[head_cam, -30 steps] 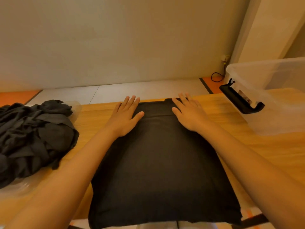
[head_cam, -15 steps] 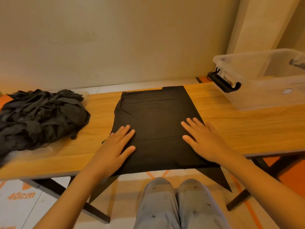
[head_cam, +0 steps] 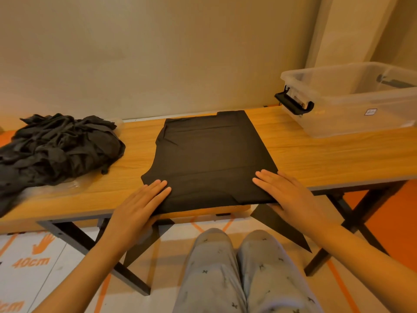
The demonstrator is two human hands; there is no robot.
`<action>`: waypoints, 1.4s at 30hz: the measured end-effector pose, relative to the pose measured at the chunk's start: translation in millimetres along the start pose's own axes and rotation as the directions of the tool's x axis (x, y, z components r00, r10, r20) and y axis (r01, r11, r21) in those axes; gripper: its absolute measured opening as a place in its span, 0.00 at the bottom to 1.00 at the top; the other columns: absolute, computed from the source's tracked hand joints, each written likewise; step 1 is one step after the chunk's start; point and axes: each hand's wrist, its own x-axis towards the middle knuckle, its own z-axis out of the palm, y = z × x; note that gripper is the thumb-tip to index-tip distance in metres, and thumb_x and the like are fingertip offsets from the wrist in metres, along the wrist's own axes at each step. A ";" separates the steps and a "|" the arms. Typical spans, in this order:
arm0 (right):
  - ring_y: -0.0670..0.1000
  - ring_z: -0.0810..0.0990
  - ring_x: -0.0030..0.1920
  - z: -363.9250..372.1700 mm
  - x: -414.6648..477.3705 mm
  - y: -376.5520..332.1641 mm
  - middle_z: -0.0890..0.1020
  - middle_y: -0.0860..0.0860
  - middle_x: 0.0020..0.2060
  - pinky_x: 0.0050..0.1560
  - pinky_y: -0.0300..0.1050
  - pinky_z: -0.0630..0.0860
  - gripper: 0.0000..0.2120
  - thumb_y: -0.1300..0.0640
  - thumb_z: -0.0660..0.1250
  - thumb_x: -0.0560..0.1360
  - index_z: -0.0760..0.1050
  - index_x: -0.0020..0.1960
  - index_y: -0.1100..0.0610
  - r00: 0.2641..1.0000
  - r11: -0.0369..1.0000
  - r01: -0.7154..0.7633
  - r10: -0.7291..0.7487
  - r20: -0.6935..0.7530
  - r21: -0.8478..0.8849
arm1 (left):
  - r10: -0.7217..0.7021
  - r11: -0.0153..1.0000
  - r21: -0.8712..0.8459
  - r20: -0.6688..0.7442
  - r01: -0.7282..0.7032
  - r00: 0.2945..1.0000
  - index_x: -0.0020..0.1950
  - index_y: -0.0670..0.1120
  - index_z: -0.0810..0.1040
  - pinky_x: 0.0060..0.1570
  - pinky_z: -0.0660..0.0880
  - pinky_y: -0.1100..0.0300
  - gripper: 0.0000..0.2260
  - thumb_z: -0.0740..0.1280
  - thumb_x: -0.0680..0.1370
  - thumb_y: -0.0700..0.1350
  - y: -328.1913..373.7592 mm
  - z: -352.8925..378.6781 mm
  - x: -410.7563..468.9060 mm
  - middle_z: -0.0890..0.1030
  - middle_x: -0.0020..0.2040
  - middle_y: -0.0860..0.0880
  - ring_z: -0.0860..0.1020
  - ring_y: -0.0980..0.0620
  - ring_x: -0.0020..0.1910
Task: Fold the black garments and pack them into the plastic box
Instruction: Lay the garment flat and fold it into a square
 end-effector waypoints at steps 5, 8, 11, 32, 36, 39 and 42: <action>0.54 0.74 0.66 -9.1 -7.1 6.0 0.77 0.54 0.65 0.66 0.54 0.64 0.36 0.66 0.80 0.60 0.75 0.66 0.58 0.980 0.995 0.099 -0.101 -0.169 -0.025 | 0.018 1.000 -0.023 -0.003 -0.018 1.000 0.72 0.43 0.68 0.75 0.44 0.65 0.43 0.79 0.59 0.31 1.0 -8.1 -7.6 0.67 0.72 0.45 0.59 0.53 0.73; 0.53 0.74 0.66 -12.0 -15.0 9.9 0.77 0.53 0.65 0.66 0.54 0.65 0.31 0.66 0.77 0.64 0.75 0.66 0.57 0.975 0.992 0.128 -0.123 -0.183 0.017 | 0.034 0.996 -0.075 -0.035 -0.037 0.999 0.72 0.44 0.69 0.74 0.46 0.66 0.39 0.77 0.62 0.31 1.8 -6.5 -16.5 0.68 0.72 0.46 0.60 0.54 0.73; 0.50 0.75 0.64 -15.1 -20.3 13.4 0.78 0.51 0.63 0.63 0.51 0.72 0.21 0.61 0.71 0.71 0.76 0.64 0.55 0.976 0.984 0.120 -0.091 -0.199 0.135 | 0.008 0.984 -0.175 -0.066 -0.019 0.998 0.71 0.47 0.70 0.73 0.49 0.68 0.36 0.75 0.66 0.30 5.8 -6.4 -24.1 0.68 0.72 0.51 0.61 0.58 0.72; 0.42 0.71 0.32 -86.2 91.4 28.8 0.71 0.54 0.30 0.31 0.33 0.63 0.18 0.48 0.60 0.75 0.75 0.38 0.62 0.899 0.484 -0.082 0.413 -0.145 0.871 | -0.424 0.504 -0.843 -0.051 0.189 0.904 0.43 0.50 0.81 0.42 0.75 0.68 0.11 0.64 0.79 0.37 -32.5 -91.4 82.6 0.82 0.41 0.50 0.80 0.55 0.43; 0.51 0.74 0.35 -67.7 167.5 57.2 0.74 0.58 0.34 0.34 0.38 0.66 0.18 0.50 0.60 0.78 0.76 0.43 0.65 0.876 0.480 -0.143 0.469 -0.115 0.866 | -0.488 0.419 -0.853 0.077 0.311 0.869 0.53 0.48 0.79 0.42 0.79 0.62 0.06 0.63 0.80 0.41 -74.1 -70.8 163.7 0.84 0.44 0.49 0.82 0.50 0.45; 0.50 0.77 0.40 -29.5 220.8 88.8 0.78 0.52 0.36 0.38 0.43 0.70 0.15 0.49 0.60 0.80 0.77 0.44 0.58 0.850 0.504 -0.344 0.525 0.035 0.792 | -0.490 0.507 -0.713 0.224 0.485 0.842 0.50 0.51 0.76 0.34 0.75 0.66 0.04 0.62 0.81 0.44 -97.9 -36.7 209.6 0.82 0.45 0.47 0.80 0.50 0.39; 0.51 0.77 0.38 14.9 243.5 111.7 0.77 0.50 0.34 0.36 0.44 0.69 0.14 0.49 0.61 0.80 0.74 0.38 0.52 0.802 0.610 -0.557 0.570 0.176 0.564 | -0.542 0.563 -0.528 0.345 0.636 0.766 0.45 0.49 0.76 0.39 0.76 0.61 0.07 0.63 0.80 0.50 -115.5 -0.5 231.5 0.81 0.46 0.48 0.78 0.53 0.41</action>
